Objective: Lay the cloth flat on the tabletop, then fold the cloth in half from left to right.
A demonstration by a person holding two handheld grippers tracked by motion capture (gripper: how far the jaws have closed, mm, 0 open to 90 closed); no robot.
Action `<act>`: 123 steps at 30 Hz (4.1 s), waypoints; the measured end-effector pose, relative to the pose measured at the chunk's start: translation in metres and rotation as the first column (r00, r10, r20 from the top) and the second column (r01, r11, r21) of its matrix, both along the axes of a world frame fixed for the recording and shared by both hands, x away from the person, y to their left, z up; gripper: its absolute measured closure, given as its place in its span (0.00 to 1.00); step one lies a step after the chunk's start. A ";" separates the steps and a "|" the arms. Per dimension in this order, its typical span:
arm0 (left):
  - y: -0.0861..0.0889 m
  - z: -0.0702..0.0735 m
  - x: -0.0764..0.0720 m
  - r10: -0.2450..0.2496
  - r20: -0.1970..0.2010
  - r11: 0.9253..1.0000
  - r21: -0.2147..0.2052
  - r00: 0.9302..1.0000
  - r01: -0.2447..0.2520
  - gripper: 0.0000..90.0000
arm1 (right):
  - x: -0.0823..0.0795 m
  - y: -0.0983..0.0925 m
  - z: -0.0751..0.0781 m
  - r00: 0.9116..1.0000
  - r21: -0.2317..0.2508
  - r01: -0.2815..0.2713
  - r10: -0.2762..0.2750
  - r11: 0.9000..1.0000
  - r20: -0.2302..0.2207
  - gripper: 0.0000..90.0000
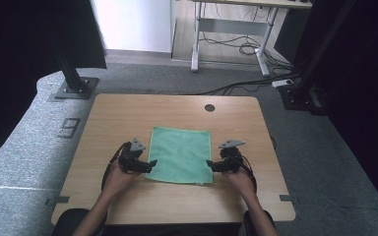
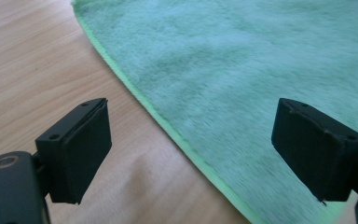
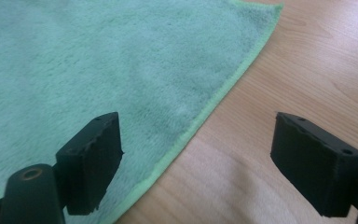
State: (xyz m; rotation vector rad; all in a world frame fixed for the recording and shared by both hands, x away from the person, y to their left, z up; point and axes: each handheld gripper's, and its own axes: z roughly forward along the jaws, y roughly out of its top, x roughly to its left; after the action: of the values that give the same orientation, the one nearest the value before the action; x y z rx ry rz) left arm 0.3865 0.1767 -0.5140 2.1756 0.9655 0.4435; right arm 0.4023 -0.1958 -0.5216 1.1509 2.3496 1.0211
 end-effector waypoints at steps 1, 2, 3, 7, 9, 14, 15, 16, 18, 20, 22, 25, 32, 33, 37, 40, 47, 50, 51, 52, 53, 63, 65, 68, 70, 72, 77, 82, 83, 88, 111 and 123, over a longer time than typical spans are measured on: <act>0.004 0.003 -0.006 -0.005 0.007 1.000 -0.005 1.000 0.005 0.13 | -0.005 -0.001 0.003 1.000 0.002 -0.001 0.001 1.000 0.002 0.16; 0.004 0.003 -0.006 -0.005 0.007 1.000 -0.005 1.000 0.005 0.13 | -0.005 -0.001 0.003 1.000 0.002 -0.001 0.001 1.000 0.002 0.16; 0.006 0.004 -0.009 -0.007 0.006 1.000 -0.007 1.000 0.007 0.13 | -0.007 -0.002 0.004 1.000 0.001 -0.002 0.002 1.000 0.005 0.15; 0.016 0.006 -0.020 0.007 0.014 1.000 0.011 1.000 -0.007 0.13 | -0.017 -0.006 0.008 1.000 0.004 0.013 -0.013 1.000 0.018 0.13; 0.022 0.005 -0.026 0.018 0.014 1.000 0.006 1.000 -0.018 0.12 | -0.022 -0.009 0.009 1.000 0.005 0.022 -0.022 1.000 0.021 0.11; 0.035 -0.007 -0.038 0.039 -0.006 0.999 0.033 0.999 -0.038 0.08 | -0.031 -0.021 0.006 0.998 0.002 0.057 -0.057 0.998 0.025 0.05; 0.036 -0.010 -0.039 0.045 -0.005 0.998 0.052 0.999 -0.045 0.07 | -0.032 -0.023 0.004 0.998 0.002 0.061 -0.061 0.998 0.024 0.04; 0.036 -0.010 -0.039 0.045 -0.005 0.998 0.052 0.999 -0.045 0.06 | -0.032 -0.023 0.004 0.998 0.002 0.061 -0.061 0.998 0.024 0.04; 0.039 -0.015 -0.040 0.055 -0.006 0.995 0.083 0.998 -0.055 0.05 | -0.033 -0.028 0.000 0.997 -0.002 0.069 -0.069 0.998 0.026 0.03; 0.041 -0.021 -0.037 0.068 -0.024 0.993 0.101 0.997 -0.065 0.04 | -0.032 -0.034 -0.007 0.996 -0.017 0.086 -0.086 0.996 0.018 0.02; 0.042 -0.025 -0.036 0.072 -0.030 0.992 0.107 0.997 -0.069 0.03 | -0.032 -0.037 -0.012 0.995 -0.020 0.097 -0.097 0.995 0.008 0.02; 0.042 -0.029 -0.035 0.073 -0.038 0.991 0.112 0.997 -0.069 0.01 | -0.030 -0.040 -0.020 0.994 -0.025 0.104 -0.104 0.994 -0.012 0.02; 0.044 -0.035 -0.030 0.067 -0.085 0.997 0.033 0.994 -0.064 0.00 | -0.028 -0.041 -0.031 0.995 -0.024 0.091 -0.092 0.996 -0.030 0.02; 0.045 -0.035 -0.030 0.066 -0.086 0.997 0.033 0.994 -0.064 0.00 | -0.029 -0.041 -0.033 0.995 -0.025 0.092 -0.093 0.995 -0.023 0.00; 0.045 -0.035 -0.030 0.067 -0.086 0.997 0.033 0.994 -0.064 0.00 | -0.029 -0.041 -0.035 0.996 -0.015 0.092 -0.092 0.996 -0.009 0.00; 0.045 -0.035 -0.030 0.066 -0.086 0.997 0.033 0.994 -0.064 0.00 | -0.029 -0.041 -0.035 0.996 -0.015 0.093 -0.093 0.996 -0.009 0.00; 0.045 -0.035 -0.030 0.065 -0.087 0.998 0.032 0.994 -0.063 0.00 | -0.029 -0.041 -0.035 0.996 -0.015 0.092 -0.092 0.996 -0.008 0.00; 0.046 -0.032 -0.029 0.056 -0.111 0.997 0.052 0.992 -0.050 0.00 | -0.029 -0.041 -0.035 0.996 -0.014 0.086 -0.086 0.996 -0.008 0.00; 0.046 -0.030 -0.028 0.056 -0.120 0.997 0.056 0.991 -0.049 0.00 | -0.029 -0.041 -0.035 0.996 -0.014 0.085 -0.085 0.996 -0.008 0.00; 0.047 -0.029 -0.026 0.057 -0.121 0.997 0.050 0.991 -0.051 0.00 | -0.029 -0.041 -0.035 0.996 -0.013 0.085 -0.085 0.996 -0.008 0.00; 0.047 -0.026 -0.024 0.065 -0.111 0.997 0.051 0.992 -0.059 0.00 | -0.029 -0.042 -0.035 0.997 -0.015 0.082 -0.082 0.996 -0.010 0.00; 0.029 -0.007 0.009 0.079 -0.029 0.996 0.033 0.996 -0.078 0.00 | -0.033 -0.031 -0.013 0.997 0.030 0.074 -0.075 0.997 0.019 0.03; 0.027 -0.007 0.012 0.080 -0.028 0.996 0.029 0.996 -0.079 0.00 | -0.033 -0.029 -0.012 0.997 0.029 0.072 -0.073 0.997 0.019 0.03; 0.020 -0.009 0.021 0.081 -0.040 0.997 -0.005 0.996 -0.081 0.00 | -0.035 -0.022 -0.011 0.998 0.028 0.062 -0.062 0.998 0.005 0.03; 0.016 -0.012 0.023 0.084 -0.040 0.996 -0.005 0.996 -0.084 0.00 | -0.035 -0.020 -0.012 0.998 0.025 0.056 -0.056 0.998 0.002 0.03; 0.013 -0.017 0.024 0.082 -0.043 0.997 0.001 0.996 -0.082 0.00 | -0.035 -0.016 -0.013 0.999 0.022 0.048 -0.048 0.999 -0.004 0.03; 0.011 -0.027 0.023 0.098 -0.059 0.995 0.021 0.993 -0.097 0.00 | -0.036 -0.008 -0.016 1.000 0.012 0.028 -0.028 1.000 -0.010 0.03; 0.006 -0.033 0.021 0.110 -0.060 0.993 0.044 0.992 -0.107 0.01 | -0.038 0.001 -0.022 1.000 -0.029 -0.008 0.007 1.000 -0.022 0.03; 0.006 -0.033 0.020 0.115 -0.059 0.993 0.045 0.992 -0.113 0.01 | -0.038 0.003 -0.024 1.000 -0.047 -0.012 0.011 0.999 -0.023 0.03; 0.006 -0.033 0.015 0.109 -0.052 0.993 0.045 0.993 -0.107 0.03 | -0.037 0.004 -0.027 1.000 -0.081 -0.014 0.011 0.997 -0.027 0.03; -0.025 -0.033 -0.022 0.050 -0.088 0.998 0.036 0.995 -0.047 0.06 | -0.024 -0.033 -0.030 0.993 -0.041 0.112 -0.113 0.993 -0.038 0.03; -0.037 -0.033 -0.030 0.000 -0.066 0.999 0.044 0.998 0.003 0.04 | -0.019 -0.049 -0.034 0.989 -0.018 0.150 -0.150 0.989 -0.019 0.00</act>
State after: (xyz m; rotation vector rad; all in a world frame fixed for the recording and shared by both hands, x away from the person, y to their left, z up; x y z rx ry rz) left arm 0.3570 0.1394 -0.5467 2.2428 0.9985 0.3980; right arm 0.3834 -0.2451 -0.5553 1.3149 2.2427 0.9408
